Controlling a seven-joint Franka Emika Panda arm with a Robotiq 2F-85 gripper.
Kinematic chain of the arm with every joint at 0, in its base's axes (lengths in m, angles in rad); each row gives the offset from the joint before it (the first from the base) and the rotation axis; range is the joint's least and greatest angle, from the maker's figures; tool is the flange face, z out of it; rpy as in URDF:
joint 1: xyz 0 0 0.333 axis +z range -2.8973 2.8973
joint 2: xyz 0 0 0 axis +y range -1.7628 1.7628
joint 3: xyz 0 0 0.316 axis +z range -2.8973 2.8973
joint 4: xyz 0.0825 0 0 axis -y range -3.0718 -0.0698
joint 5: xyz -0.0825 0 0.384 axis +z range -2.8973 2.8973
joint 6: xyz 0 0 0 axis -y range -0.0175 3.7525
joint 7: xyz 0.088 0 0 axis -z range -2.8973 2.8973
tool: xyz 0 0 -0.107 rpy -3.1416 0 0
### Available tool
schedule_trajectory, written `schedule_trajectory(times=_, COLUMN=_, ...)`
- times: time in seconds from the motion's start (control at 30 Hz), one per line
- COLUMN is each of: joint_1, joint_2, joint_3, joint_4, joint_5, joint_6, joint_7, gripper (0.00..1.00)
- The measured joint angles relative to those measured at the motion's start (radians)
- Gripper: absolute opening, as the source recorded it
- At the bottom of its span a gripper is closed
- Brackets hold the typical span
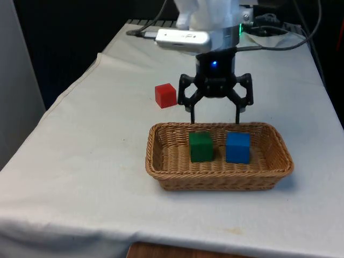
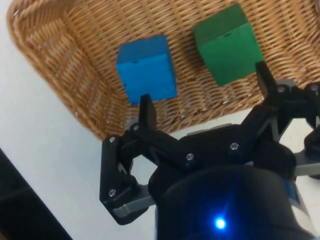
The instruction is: Pick up exactly two blocks and place them into the basket.
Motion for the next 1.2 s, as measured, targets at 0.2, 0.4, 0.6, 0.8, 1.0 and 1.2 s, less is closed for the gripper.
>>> schedule_trajectory(times=0.2, joint_1=0.019, joint_2=-0.032, joint_3=0.01, joint_4=-0.025, joint_5=-0.036, joint_6=-0.001, joint_7=0.036, gripper=1.0)
schedule_trajectory(times=0.4, joint_1=0.037, joint_2=-0.072, joint_3=0.021, joint_4=-0.068, joint_5=-0.073, joint_6=-0.001, joint_7=0.07, gripper=1.0)
schedule_trajectory(times=0.6, joint_1=0.05, joint_2=-0.116, joint_3=0.031, joint_4=-0.119, joint_5=-0.093, joint_6=0.003, joint_7=0.089, gripper=1.0)
schedule_trajectory(times=0.8, joint_1=0.059, joint_2=-0.149, joint_3=0.039, joint_4=-0.164, joint_5=-0.1, joint_6=0.014, joint_7=0.096, gripper=1.0)
schedule_trajectory(times=1.0, joint_1=0.067, joint_2=-0.178, joint_3=0.058, joint_4=-0.206, joint_5=-0.121, joint_6=0.026, joint_7=0.122, gripper=1.0)
schedule_trajectory(times=1.2, joint_1=0.069, joint_2=-0.215, joint_3=0.074, joint_4=-0.259, joint_5=-0.127, joint_6=0.038, joint_7=0.128, gripper=1.0)
